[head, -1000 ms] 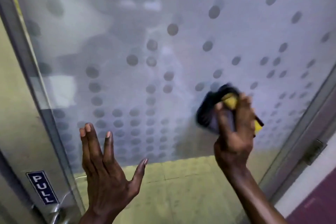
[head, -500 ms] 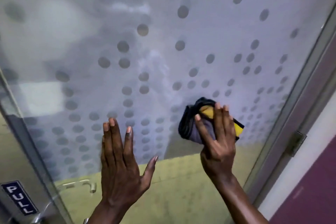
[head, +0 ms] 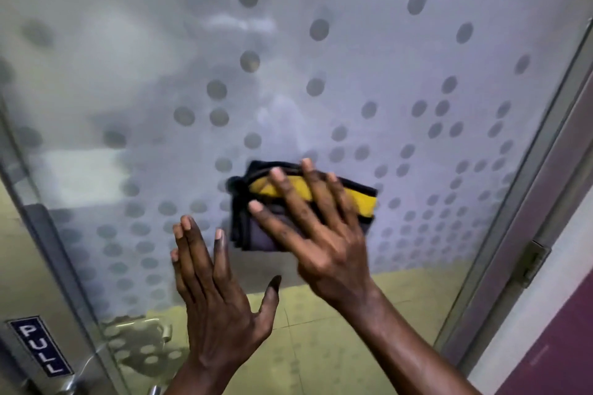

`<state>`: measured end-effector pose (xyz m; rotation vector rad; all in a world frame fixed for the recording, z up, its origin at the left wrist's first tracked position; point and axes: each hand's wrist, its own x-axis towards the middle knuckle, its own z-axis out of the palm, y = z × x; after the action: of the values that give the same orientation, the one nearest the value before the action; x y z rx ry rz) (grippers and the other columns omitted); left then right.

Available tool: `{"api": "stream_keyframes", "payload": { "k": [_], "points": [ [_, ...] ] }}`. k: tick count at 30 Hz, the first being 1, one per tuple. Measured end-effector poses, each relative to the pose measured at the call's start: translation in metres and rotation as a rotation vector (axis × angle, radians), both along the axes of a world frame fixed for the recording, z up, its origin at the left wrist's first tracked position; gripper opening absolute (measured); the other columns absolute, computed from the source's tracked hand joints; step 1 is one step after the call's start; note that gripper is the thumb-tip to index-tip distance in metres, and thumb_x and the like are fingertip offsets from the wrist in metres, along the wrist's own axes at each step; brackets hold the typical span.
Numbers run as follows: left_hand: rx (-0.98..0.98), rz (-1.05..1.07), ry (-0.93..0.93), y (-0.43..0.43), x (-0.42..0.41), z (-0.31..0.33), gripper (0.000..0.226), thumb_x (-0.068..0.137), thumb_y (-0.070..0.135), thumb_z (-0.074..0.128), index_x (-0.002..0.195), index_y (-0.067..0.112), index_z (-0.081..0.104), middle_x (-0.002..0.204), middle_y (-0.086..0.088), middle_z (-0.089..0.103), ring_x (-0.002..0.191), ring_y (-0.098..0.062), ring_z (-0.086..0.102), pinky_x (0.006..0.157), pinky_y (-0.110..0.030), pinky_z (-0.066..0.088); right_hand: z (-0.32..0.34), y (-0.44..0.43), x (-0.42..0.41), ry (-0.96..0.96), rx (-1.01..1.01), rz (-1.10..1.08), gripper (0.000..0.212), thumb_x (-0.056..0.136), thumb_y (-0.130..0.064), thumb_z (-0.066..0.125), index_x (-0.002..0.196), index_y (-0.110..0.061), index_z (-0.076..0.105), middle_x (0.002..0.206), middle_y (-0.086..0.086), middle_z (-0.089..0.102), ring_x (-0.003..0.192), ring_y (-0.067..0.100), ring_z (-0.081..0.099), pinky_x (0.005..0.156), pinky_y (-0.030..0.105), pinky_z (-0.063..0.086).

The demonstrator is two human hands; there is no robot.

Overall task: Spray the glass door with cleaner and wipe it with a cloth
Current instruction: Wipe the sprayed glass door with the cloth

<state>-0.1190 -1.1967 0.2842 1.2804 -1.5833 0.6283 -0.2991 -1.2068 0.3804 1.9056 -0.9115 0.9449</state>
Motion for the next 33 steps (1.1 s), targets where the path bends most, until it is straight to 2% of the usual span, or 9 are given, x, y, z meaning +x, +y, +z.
{"api": "stream_keyframes", "payload": {
  "k": [4,5,6,8,16,20,24,26,33],
  "points": [
    [-0.006,0.04,-0.063,-0.002,0.012,-0.004,0.122,0.077,0.057,0.089,0.162,-0.007,0.028,0.177,-0.036,0.013,0.168,-0.051,0.013,0.136,-0.062,0.017,0.056,-0.015,-0.03,-0.377,-0.084,-0.027,0.069,0.101,0.01,0.034,0.158,-0.021,0.058,0.17,0.023,0.044,0.162,0.05,0.035,0.128,0.066,0.037],
    [0.0,0.042,-0.068,-0.002,0.013,-0.004,0.122,0.078,0.058,0.089,0.163,-0.006,0.028,0.177,-0.035,0.013,0.168,-0.05,0.012,0.136,-0.061,0.017,0.081,-0.02,-0.027,-0.506,-0.101,0.015,0.097,0.073,-0.05,0.023,0.157,-0.018,0.059,0.17,0.026,0.044,0.163,0.051,0.034,0.129,0.065,0.035],
    [0.006,0.042,-0.064,-0.002,0.014,-0.004,0.122,0.078,0.058,0.088,0.163,-0.005,0.028,0.178,-0.034,0.012,0.168,-0.049,0.012,0.136,-0.061,0.017,0.106,-0.023,-0.021,-0.577,-0.122,0.059,0.114,0.045,0.005,0.043,0.156,-0.016,0.06,0.169,0.027,0.045,0.162,0.051,0.034,0.129,0.065,0.033],
    [0.008,0.036,-0.05,0.0,0.013,-0.004,0.12,0.079,0.056,0.088,0.163,-0.005,0.028,0.178,-0.034,0.011,0.169,-0.049,0.01,0.136,-0.061,0.016,0.144,-0.027,0.004,-0.656,-0.161,0.093,0.096,0.065,0.018,0.052,0.155,-0.013,0.061,0.168,0.028,0.047,0.161,0.053,0.035,0.131,0.065,0.03],
    [0.034,0.063,-0.077,0.003,0.012,-0.004,0.12,0.081,0.057,0.083,0.164,-0.007,0.026,0.179,-0.032,0.008,0.169,-0.049,0.01,0.137,-0.059,0.017,0.08,-0.017,0.064,0.13,-0.083,0.236,0.058,0.106,-0.001,0.049,0.16,-0.021,0.055,0.172,0.014,0.044,0.166,0.043,0.03,0.132,0.061,0.031],
    [0.008,0.011,-0.083,0.006,0.019,-0.002,0.116,0.081,0.054,0.088,0.162,-0.007,0.03,0.178,-0.033,0.013,0.168,-0.05,0.012,0.137,-0.057,0.02,0.072,-0.018,0.013,0.082,-0.163,0.091,0.06,0.108,-0.004,0.035,0.161,-0.025,0.055,0.171,0.014,0.046,0.165,0.042,0.035,0.128,0.06,0.039],
    [-0.013,-0.006,-0.049,0.012,0.004,0.007,0.118,0.08,0.055,0.088,0.16,-0.011,0.031,0.176,-0.038,0.016,0.166,-0.056,0.016,0.136,-0.058,0.021,0.11,-0.027,-0.026,-0.349,-0.184,0.052,0.078,0.089,0.019,0.049,0.154,-0.022,0.063,0.168,0.022,0.048,0.162,0.046,0.038,0.128,0.062,0.037],
    [0.0,-0.051,-0.055,0.009,-0.007,0.014,0.117,0.082,0.055,0.087,0.161,-0.01,0.03,0.176,-0.037,0.015,0.166,-0.055,0.014,0.136,-0.058,0.021,0.122,-0.024,-0.019,-0.495,-0.132,0.103,0.087,0.073,0.013,0.051,0.154,-0.017,0.062,0.17,0.025,0.045,0.164,0.048,0.033,0.131,0.064,0.031],
    [0.031,-0.044,-0.112,-0.005,-0.029,0.022,0.116,0.087,0.058,0.079,0.167,-0.005,0.024,0.178,-0.034,0.009,0.168,-0.051,0.01,0.134,-0.065,0.02,0.044,-0.018,-0.032,-0.127,-0.124,-0.028,0.076,0.096,0.015,0.054,0.16,-0.025,0.054,0.171,0.019,0.044,0.164,0.046,0.035,0.126,0.064,0.04]
  ]
}}
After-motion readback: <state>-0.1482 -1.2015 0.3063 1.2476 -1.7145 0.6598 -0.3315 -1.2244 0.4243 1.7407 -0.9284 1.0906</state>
